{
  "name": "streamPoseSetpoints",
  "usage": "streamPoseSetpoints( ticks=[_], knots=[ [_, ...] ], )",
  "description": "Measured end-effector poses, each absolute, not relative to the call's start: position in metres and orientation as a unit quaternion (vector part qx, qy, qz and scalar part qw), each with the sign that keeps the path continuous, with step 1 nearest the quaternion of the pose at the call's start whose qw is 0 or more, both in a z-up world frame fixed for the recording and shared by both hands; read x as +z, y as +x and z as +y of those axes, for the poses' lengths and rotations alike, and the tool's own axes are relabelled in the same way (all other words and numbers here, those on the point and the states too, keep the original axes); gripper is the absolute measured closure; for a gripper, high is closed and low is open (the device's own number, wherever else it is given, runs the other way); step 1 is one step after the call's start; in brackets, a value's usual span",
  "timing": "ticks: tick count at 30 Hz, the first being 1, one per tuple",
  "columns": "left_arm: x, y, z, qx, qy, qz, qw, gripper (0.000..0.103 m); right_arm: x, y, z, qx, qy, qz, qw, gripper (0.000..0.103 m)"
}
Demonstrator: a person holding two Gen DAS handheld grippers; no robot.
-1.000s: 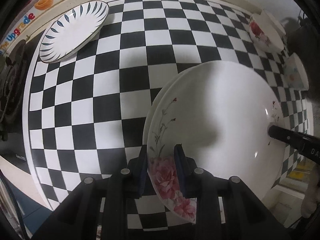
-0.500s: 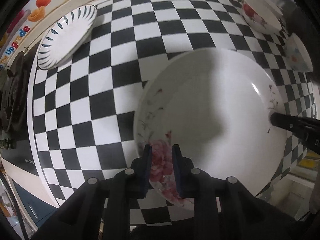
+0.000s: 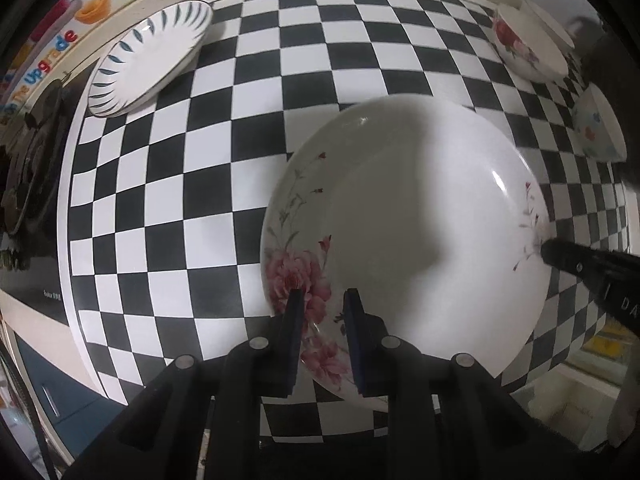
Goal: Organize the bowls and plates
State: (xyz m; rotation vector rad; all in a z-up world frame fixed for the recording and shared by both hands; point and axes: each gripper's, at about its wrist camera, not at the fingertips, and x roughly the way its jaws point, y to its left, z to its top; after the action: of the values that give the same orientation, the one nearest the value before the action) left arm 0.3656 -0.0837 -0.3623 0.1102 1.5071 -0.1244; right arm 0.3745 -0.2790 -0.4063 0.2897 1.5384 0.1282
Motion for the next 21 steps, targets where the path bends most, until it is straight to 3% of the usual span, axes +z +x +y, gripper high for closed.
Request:
streamPoseSetpoints(
  ticks=[7,21],
  knots=[
    [-0.330,0.366,-0.070,-0.036,0.001,0.666,0.745,0.085,-0.381,0.378,-0.286,0.082,0.151,0.678,0.715,0.094],
    [-0.233,0.408,0.005,0.018,-0.069,0.582,0.810,0.084,-0.275,0.450,-0.237,0.183,0.137,0.622,0.749,0.094]
  ],
)
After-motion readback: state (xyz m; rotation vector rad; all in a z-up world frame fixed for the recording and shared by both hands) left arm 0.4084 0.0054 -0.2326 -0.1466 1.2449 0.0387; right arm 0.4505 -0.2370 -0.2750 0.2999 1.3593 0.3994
